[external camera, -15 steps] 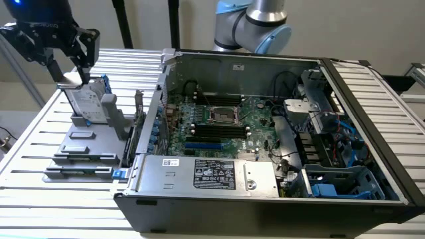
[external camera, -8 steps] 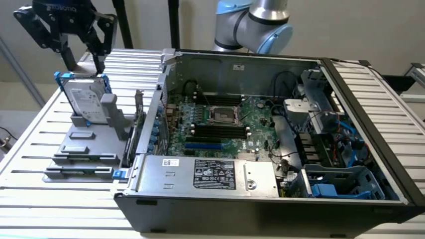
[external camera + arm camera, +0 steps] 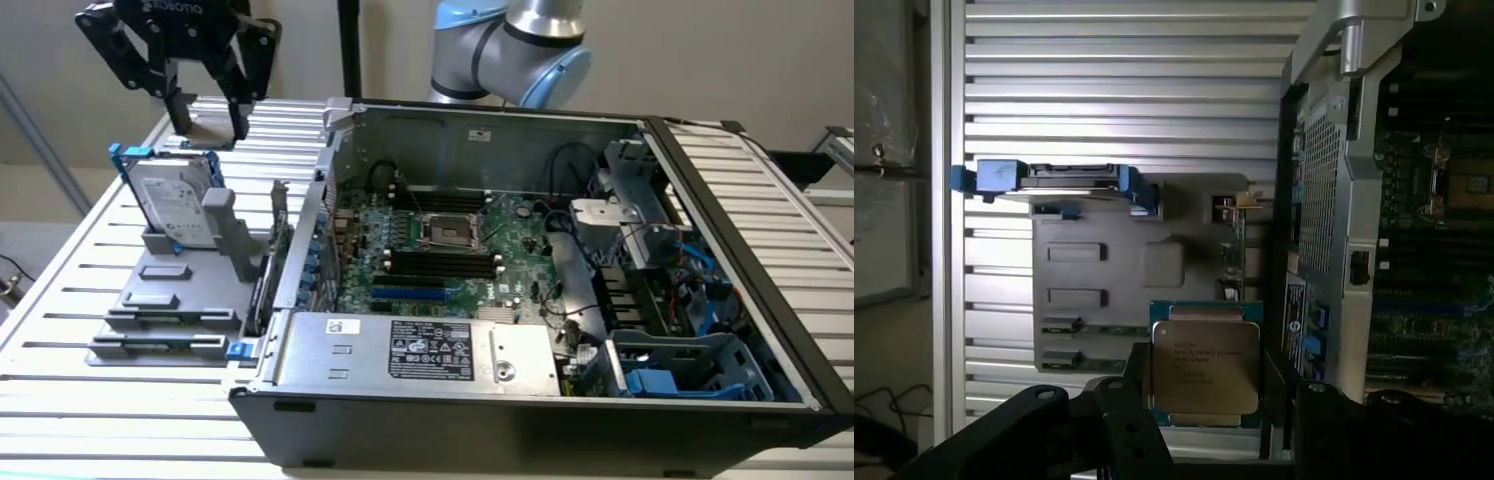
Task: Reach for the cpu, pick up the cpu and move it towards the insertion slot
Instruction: 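Pick up the cpu and move it towards the insertion slot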
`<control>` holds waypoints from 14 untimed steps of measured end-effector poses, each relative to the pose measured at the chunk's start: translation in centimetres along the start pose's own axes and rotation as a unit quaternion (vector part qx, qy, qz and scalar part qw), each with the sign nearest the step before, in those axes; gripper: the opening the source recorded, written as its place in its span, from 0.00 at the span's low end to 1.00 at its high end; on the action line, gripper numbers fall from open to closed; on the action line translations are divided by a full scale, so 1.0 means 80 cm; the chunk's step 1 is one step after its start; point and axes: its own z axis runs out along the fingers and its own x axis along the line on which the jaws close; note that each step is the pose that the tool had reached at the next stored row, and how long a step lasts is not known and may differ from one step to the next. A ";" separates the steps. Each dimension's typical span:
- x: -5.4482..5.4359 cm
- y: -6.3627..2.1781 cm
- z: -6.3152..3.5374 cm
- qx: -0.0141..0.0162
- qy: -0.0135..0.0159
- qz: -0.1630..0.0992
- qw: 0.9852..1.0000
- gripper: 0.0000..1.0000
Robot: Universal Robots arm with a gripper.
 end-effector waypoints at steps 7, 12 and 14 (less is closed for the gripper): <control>-0.039 -0.001 -0.009 -0.010 0.000 -0.002 1.000 0.54; -0.067 -0.002 -0.012 -0.018 0.000 -0.003 1.000 0.54; -0.079 -0.003 -0.013 -0.021 0.000 -0.004 1.000 0.54</control>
